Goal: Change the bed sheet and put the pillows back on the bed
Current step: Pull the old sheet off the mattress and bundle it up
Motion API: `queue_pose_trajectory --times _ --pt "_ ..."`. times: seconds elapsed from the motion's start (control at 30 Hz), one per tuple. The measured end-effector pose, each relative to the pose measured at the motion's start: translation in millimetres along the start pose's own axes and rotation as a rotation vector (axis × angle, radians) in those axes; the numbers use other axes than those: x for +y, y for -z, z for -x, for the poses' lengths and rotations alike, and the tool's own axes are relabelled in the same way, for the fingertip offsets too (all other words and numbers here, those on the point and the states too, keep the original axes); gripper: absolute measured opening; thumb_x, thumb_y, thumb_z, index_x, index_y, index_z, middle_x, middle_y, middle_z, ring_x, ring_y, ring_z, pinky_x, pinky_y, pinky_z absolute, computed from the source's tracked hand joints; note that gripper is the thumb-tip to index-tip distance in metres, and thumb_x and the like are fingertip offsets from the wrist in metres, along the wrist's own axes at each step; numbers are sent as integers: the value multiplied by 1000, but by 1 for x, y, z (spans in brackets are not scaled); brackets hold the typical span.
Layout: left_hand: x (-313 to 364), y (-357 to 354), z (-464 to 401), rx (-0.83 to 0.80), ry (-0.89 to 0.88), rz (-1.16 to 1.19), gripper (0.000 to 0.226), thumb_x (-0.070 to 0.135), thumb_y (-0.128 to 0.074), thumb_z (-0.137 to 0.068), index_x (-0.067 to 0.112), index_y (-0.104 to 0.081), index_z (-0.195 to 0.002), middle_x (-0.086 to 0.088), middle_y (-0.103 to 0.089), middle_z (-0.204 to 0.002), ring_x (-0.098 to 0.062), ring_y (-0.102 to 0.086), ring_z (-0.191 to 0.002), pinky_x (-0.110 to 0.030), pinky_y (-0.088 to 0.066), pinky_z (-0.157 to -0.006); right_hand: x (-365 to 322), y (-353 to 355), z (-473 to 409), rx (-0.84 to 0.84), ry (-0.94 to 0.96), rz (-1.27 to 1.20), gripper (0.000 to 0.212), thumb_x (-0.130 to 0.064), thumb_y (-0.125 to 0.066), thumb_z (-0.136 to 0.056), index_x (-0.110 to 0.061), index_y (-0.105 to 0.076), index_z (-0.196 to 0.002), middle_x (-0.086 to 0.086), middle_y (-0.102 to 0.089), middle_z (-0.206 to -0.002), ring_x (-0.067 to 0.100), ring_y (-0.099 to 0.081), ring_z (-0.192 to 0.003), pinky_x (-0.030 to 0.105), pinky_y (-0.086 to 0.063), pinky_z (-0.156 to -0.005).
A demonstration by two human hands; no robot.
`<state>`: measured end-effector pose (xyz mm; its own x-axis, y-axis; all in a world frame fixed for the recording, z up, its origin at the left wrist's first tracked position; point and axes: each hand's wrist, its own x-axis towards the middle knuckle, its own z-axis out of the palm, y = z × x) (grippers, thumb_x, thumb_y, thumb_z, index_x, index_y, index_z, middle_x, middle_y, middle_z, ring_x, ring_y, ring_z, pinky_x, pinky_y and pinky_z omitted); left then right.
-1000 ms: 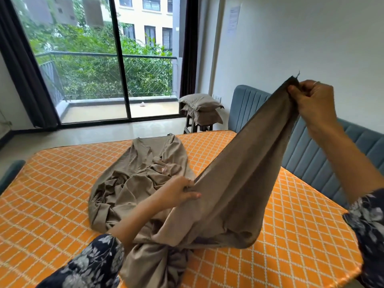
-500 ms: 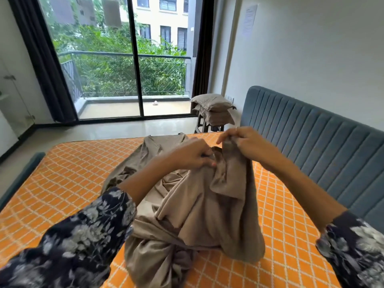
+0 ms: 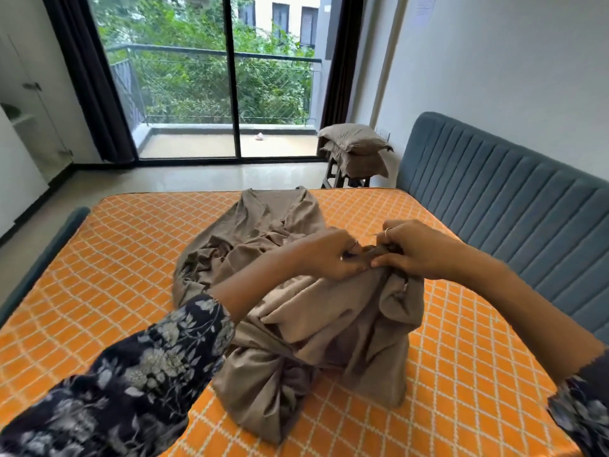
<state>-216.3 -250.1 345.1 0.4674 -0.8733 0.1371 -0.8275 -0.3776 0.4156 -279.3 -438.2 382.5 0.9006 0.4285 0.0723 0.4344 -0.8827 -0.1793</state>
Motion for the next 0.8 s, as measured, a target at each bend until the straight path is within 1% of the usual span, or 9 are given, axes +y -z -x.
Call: queue_pose_trajectory --times 0.07,0.17,0.33,0.43,0.53,0.6,0.67,0.73,0.8 --pt "-4 -25 2 -88 1 30 40 43 -53 -77 5 -61 -83 -3 -57 -76 -20 -55 -71 -33 -37 -66 6 4 12 1 -38 22 28 -25 -72 -83 -4 -57 -70 -5 -41 -71 3 -40 -64 11 -31 -61" --pt "-14 -72 -4 -164 39 75 46 46 -61 -81 4 -63 -100 -8 -60 -102 -23 -58 -93 -33 -42 -80 19 13 38 46 -81 9 29 -23 -73 -83 -12 -52 -65 -5 -43 -70 2 -43 -63 10 -32 -62" --pt "-49 -118 -2 -351 188 -52 36 35 -59 -88 4 -64 -106 -10 -62 -109 -29 -59 -106 -31 -40 -87 36 28 90 108 -222 33 33 -27 -71 -84 -26 -47 -61 -3 -47 -71 4 -50 -70 13 -34 -62" --pt "-52 -123 10 -155 125 -44 38 35 -56 -89 0 -69 -97 -8 -58 -120 -26 -59 -106 -17 -34 -84 49 33 118 149 -288 55 33 -38 -70 -84 -15 -56 -65 1 -48 -69 9 -50 -71 22 -37 -62" --pt "-22 -110 41 232 -243 11 21 27 -58 -75 8 -68 -73 -5 -61 -101 -25 -62 -89 -27 -42 -82 63 31 144 230 -376 62 38 -57 -54 -77 -22 -55 -64 -3 -45 -66 6 -50 -72 18 -36 -62" --pt "18 -102 73 307 -451 15 10 23 -65 -77 16 -67 -72 1 -62 -92 -16 -57 -88 -26 -42 -81 67 29 157 278 -420 38 28 -51 -61 -79 -27 -56 -67 -4 -49 -68 3 -52 -73 14 -36 -63" --pt "45 -109 96 120 -430 218 14 21 -63 -87 15 -63 -74 -1 -60 -81 -14 -52 -77 -22 -37 -71 71 23 160 256 -423 27 31 -44 -66 -79 -14 -62 -70 2 -52 -71 12 -53 -73 17 -37 -64" --pt "41 -136 105 -268 -194 457 19 29 -62 -92 14 -59 -81 -2 -55 -72 -14 -50 -66 -23 -35 -61 70 17 152 224 -374 82 46 -49 -61 -76 -3 -62 -71 7 -52 -70 17 -51 -64 25 -36 -61" --pt "17 -178 107 -598 26 371 26 39 -64 -91 15 -58 -84 4 -53 -71 -11 -52 -67 -25 -34 -60 70 11 140 242 -347 134 42 -39 -69 -79 2 -62 -72 10 -50 -70 24 -49 -63 33 -33 -60"
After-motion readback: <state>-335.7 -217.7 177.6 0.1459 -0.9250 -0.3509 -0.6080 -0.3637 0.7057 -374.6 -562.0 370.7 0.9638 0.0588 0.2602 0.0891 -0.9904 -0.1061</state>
